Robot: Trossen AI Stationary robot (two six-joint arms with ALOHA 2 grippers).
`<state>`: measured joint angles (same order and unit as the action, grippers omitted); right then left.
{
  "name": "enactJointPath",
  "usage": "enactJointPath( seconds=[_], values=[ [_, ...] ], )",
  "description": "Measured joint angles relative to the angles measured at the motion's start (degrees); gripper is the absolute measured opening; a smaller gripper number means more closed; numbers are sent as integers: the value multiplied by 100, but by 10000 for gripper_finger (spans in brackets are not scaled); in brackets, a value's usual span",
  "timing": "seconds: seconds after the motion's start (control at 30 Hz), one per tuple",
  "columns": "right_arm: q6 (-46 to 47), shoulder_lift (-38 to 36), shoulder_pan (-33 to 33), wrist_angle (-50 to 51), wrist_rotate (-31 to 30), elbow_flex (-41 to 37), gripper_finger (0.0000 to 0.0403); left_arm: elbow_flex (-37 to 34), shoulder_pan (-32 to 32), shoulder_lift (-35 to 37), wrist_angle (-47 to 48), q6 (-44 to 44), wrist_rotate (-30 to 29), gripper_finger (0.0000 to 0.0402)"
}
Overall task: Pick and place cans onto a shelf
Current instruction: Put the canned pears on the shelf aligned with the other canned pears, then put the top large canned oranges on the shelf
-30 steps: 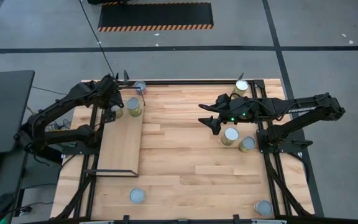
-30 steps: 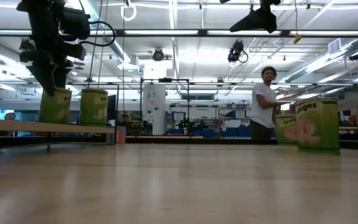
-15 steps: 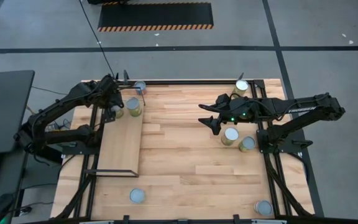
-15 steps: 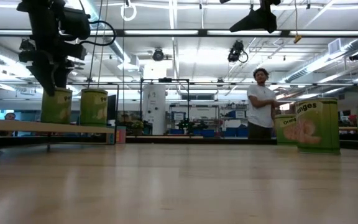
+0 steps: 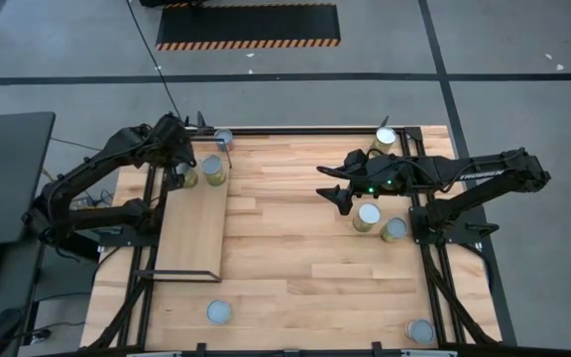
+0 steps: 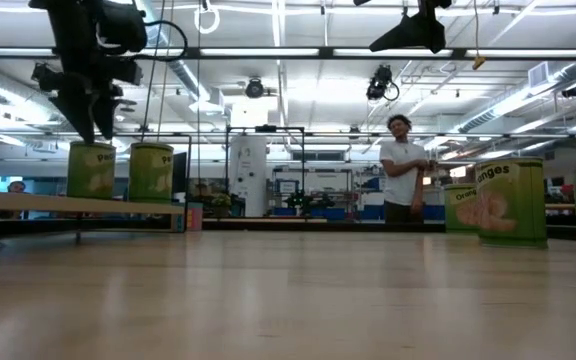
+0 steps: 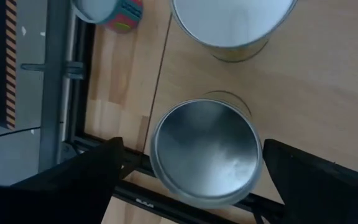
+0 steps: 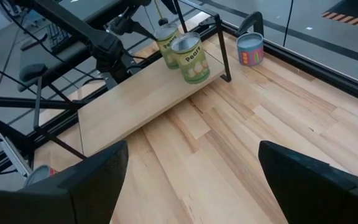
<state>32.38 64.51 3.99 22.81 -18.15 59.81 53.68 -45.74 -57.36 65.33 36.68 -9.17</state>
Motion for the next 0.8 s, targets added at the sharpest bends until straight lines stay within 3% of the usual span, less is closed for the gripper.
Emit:
enactJointPath(
  seconds=[0.33,0.63,0.8],
  values=[
    [-201,0,0,0,24,0,369,778,424,1,500,-757,106,393],
    [-564,-56,0,129,24,0,368,985,1944,0,-243,-2693,683,389],
    [-391,-154,-4,1490,-20,176,368,993,2864,-89,-1197,-3662,667,389]
  ],
)
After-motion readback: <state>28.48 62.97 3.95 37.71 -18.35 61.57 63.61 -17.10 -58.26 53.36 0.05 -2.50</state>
